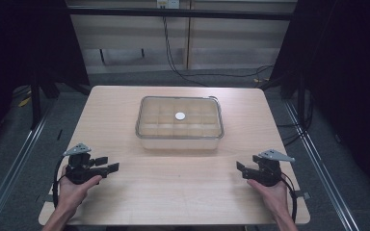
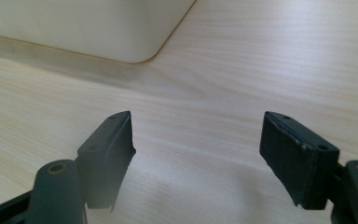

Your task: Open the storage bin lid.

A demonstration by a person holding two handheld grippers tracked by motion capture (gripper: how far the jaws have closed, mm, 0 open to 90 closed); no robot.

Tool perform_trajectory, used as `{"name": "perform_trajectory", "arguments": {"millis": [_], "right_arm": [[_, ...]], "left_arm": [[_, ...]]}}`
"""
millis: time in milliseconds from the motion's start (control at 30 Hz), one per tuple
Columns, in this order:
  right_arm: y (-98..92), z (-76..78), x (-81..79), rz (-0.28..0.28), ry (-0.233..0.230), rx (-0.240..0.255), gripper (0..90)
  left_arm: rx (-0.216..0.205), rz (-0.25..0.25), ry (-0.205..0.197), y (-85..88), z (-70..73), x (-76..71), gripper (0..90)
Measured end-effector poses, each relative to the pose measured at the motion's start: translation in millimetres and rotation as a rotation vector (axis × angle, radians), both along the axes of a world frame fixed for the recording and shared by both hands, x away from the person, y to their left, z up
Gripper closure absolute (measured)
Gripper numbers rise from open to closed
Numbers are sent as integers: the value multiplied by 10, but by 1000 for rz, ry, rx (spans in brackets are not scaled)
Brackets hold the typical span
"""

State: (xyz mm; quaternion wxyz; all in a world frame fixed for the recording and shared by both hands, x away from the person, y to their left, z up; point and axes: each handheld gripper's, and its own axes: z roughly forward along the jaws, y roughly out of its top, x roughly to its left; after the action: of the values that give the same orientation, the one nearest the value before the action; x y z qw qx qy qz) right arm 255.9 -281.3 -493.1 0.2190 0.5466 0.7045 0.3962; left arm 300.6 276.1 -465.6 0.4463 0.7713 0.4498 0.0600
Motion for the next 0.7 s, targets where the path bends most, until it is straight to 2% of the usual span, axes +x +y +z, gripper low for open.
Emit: {"name": "perform_trajectory", "arguments": {"millis": [67, 167, 233, 267, 300, 367, 433, 567, 700], "right_arm": [[-14, 0, 5, 14, 11, -1, 308], [-64, 31, -1, 15, -24, 22, 331], [-75, 39, -7, 11, -28, 28, 351], [-97, 50, -18, 27, -37, 59, 390], [-99, 55, -24, 30, -35, 61, 395], [-102, 67, -31, 36, -28, 108, 402], [-96, 92, -42, 45, -29, 135, 428], [-59, 161, -69, 58, -22, 128, 431], [-30, 193, -64, 65, -19, 125, 438]], "left_arm": [[1, 1, -1, -1, -1, 3, 359], [3, 6, 5, -9, -6, 9, 353], [4, 5, 6, -8, -7, 11, 352], [11, 5, 6, -5, -9, 13, 348], [10, 7, 7, -8, -11, 11, 348], [17, 8, 7, -12, -10, 8, 345], [23, 6, 5, -18, -11, 6, 342], [33, 7, -10, -46, -3, -13, 326], [27, -2, -8, -64, -3, -2, 323]]}}
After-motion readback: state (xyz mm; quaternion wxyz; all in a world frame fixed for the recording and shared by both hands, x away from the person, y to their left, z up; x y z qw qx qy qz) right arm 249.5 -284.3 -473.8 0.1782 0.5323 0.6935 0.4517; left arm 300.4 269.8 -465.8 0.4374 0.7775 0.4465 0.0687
